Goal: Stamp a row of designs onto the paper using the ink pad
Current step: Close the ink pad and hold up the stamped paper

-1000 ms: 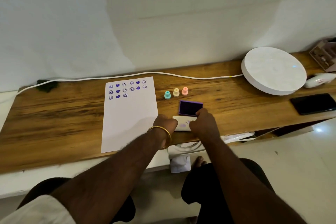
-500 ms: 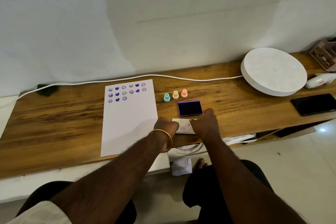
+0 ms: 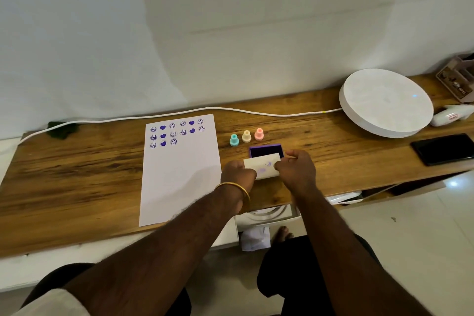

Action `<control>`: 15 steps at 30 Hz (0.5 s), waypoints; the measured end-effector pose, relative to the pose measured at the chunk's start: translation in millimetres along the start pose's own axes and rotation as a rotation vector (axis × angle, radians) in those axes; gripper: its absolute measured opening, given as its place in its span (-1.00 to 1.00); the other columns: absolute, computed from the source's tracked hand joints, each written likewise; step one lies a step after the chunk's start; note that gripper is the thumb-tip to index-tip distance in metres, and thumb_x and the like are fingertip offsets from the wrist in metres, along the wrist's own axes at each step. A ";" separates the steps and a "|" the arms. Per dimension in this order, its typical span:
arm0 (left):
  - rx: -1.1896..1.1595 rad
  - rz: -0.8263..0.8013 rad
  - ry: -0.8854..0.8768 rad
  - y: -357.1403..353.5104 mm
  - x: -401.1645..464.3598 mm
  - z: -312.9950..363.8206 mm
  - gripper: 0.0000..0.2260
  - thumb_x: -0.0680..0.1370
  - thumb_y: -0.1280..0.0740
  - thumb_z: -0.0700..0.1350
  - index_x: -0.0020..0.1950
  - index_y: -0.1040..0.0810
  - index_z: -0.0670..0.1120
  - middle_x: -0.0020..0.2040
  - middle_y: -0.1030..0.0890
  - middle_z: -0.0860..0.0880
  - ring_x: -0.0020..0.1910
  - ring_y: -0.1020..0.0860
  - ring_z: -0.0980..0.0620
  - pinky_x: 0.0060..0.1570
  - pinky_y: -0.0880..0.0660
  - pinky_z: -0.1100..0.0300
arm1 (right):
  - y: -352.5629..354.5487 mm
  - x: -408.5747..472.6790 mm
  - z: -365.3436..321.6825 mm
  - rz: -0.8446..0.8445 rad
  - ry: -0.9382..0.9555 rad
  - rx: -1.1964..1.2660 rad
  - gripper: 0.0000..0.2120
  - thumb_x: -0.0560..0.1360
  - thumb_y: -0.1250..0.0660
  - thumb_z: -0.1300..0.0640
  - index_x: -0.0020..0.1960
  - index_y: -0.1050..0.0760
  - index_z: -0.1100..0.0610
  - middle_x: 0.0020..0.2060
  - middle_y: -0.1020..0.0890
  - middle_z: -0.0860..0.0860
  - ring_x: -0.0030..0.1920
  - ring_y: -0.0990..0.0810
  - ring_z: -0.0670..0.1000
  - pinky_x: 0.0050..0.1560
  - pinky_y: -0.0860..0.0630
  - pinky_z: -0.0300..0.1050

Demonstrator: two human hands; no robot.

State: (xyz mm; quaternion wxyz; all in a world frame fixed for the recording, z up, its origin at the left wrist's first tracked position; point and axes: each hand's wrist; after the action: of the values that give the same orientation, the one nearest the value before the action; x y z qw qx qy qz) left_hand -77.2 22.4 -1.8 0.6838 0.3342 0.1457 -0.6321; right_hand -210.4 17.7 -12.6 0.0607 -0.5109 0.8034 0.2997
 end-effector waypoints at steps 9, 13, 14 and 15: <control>0.046 -0.022 -0.058 -8.2 31.1 24.5 -0.50 0.49 -0.38 -0.35 0.40 -0.43 -0.08 0.34 -0.53 -0.06 0.31 -0.48 -0.01 0.20 -0.48 0.11 | -0.9 36.4 -5.8 0.103 0.031 0.048 -0.69 0.49 -0.31 0.34 0.22 -0.50 0.16 0.15 -0.62 0.09 0.05 -0.54 -0.06 -0.18 -0.51 -0.29; 0.032 -0.018 -0.047 -11.6 38.6 25.0 -0.49 0.49 -0.37 -0.36 0.41 -0.41 -0.07 0.34 -0.53 -0.05 0.32 -0.48 -0.01 0.18 -0.49 0.11 | -5.9 44.7 -3.9 0.102 0.027 0.031 -0.69 0.49 -0.31 0.35 0.21 -0.50 0.15 0.14 -0.62 0.08 0.09 -0.56 -0.03 -0.14 -0.53 -0.26; 0.033 -0.014 -0.046 -12.3 39.6 25.0 -0.49 0.49 -0.37 -0.36 0.41 -0.41 -0.07 0.34 -0.53 -0.06 0.32 -0.48 -0.02 0.18 -0.50 0.11 | -6.9 45.6 -3.7 0.098 0.027 0.028 -0.69 0.48 -0.31 0.35 0.20 -0.49 0.15 0.13 -0.62 0.08 0.10 -0.57 -0.02 -0.14 -0.53 -0.24; 0.035 -0.013 -0.047 -12.8 40.3 24.9 -0.49 0.49 -0.37 -0.36 0.41 -0.41 -0.07 0.34 -0.53 -0.06 0.32 -0.48 -0.02 0.17 -0.50 0.11 | -7.9 46.2 -3.4 0.096 0.030 0.026 -0.69 0.48 -0.31 0.35 0.20 -0.50 0.15 0.13 -0.63 0.09 0.10 -0.58 -0.02 -0.13 -0.54 -0.24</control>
State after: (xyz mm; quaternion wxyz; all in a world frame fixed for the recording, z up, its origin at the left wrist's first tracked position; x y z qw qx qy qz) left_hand -88.8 -24.2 -12.0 0.6769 0.3302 0.1205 -0.6467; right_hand -224.7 -22.8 -31.8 0.0408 -0.4753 0.8317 0.2842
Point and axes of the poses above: each hand's wrist, its own x-axis towards the middle knuckle, its own y-axis out of the back of the hand, z = x × y
